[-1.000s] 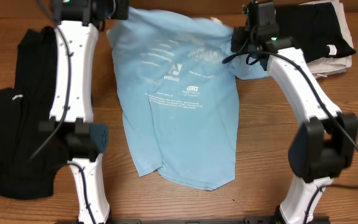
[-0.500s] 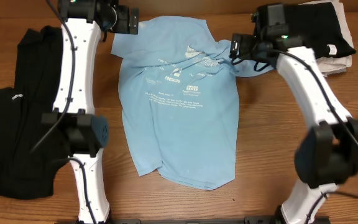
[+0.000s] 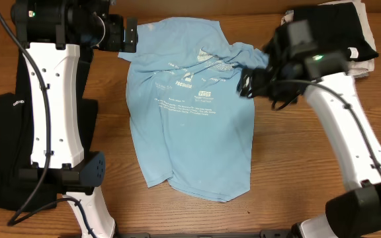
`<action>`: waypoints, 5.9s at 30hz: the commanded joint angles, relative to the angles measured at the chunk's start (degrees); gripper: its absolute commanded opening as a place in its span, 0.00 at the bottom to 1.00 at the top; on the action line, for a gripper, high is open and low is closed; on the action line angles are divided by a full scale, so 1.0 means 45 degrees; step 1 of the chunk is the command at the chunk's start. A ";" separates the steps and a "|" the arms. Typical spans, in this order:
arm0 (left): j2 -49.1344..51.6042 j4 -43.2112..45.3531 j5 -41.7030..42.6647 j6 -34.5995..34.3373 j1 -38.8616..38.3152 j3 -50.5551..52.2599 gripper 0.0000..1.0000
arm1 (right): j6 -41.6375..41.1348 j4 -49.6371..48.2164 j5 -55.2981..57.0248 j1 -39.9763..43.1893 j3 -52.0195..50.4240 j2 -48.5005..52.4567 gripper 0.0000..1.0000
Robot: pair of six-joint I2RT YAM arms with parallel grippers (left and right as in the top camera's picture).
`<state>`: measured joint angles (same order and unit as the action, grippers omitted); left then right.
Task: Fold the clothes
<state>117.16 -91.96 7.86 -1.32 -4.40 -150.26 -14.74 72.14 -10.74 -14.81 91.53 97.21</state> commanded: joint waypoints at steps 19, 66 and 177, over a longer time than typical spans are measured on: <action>0.0627 0.0539 -0.0427 -0.0083 0.0058 0.0010 1.00 | -0.4371 -0.2574 -0.0228 -0.2210 -0.8296 0.0160 0.70; 0.3342 0.2404 -0.0505 0.2055 -0.0364 0.0010 1.00 | 0.0350 -0.3463 -0.4906 1.2696 -0.6101 -0.0175 0.31; 0.2098 -0.1078 -0.2283 -0.0792 0.3094 -0.0335 0.04 | -0.1287 -0.4930 -0.1326 0.1637 -0.4697 -0.0243 0.55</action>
<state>131.11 -96.66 0.19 -5.80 10.46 -151.55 -20.56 47.33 -15.11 -7.18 69.25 97.89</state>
